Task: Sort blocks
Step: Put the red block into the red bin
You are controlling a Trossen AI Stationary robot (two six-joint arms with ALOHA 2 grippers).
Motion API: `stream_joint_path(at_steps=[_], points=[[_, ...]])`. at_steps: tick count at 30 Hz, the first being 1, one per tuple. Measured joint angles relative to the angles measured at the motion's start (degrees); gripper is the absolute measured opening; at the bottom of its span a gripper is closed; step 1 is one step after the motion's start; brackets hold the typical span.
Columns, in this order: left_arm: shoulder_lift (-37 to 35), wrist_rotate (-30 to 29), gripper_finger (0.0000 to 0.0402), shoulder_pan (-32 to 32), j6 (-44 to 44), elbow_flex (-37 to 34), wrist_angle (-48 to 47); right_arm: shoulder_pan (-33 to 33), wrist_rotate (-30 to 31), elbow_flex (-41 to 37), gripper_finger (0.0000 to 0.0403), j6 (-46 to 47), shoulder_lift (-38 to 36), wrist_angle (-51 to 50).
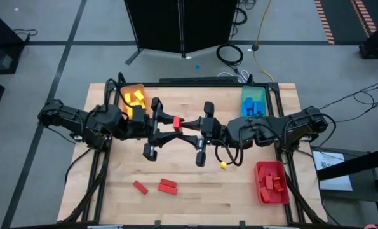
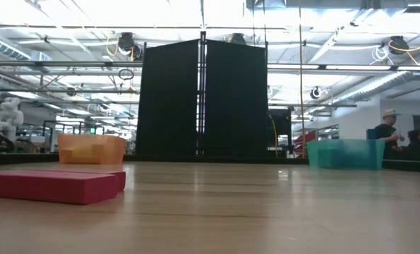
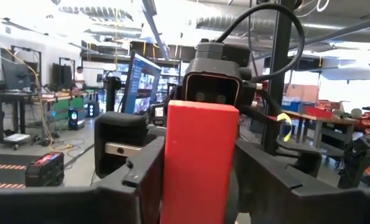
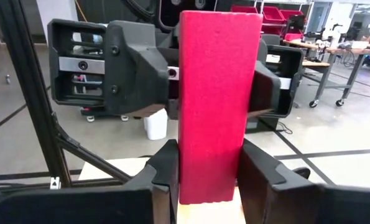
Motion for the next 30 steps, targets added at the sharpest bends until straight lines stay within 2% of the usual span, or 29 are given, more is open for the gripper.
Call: stream_joint_path(at_steps=[4,12,15,17,20,25,30], points=[[0.0,0.0,0.0202,0.0,0.1,0.0,0.0,0.0,0.0,0.0,0.0083,0.2,0.0,0.1],[0.0,-0.1,0.0274,0.0,-0.1,0.0,-0.5,0.0,0.2,0.0,0.0083,0.3,0.0,0.4],[-0.3,-2.2,0.0291,-0.4,-0.1,0.0,-0.9,0.0,0.3,0.0,0.0083,0.4,-0.3,0.1],[-0.8,-5.6,0.0297,-0.7,-0.1,0.0,-3.0,0.0,0.4,0.0,0.0083,0.4,-0.8,-1.1],[-2.4,-10.4,0.0299,-1.6,0.1,0.0,-8.6,0.1,0.4,0.0,0.0083,1.3,-2.4,-5.8],[-7.1,-12.4,0.0299,-3.9,-2.2,0.0,-16.9,1.0,0.5,0.1,0.0083,6.9,-8.5,-18.4],[-10.8,-13.6,0.0299,-4.9,-10.6,0.0,-31.5,3.9,0.3,0.2,0.0083,24.2,-13.1,-42.9]])
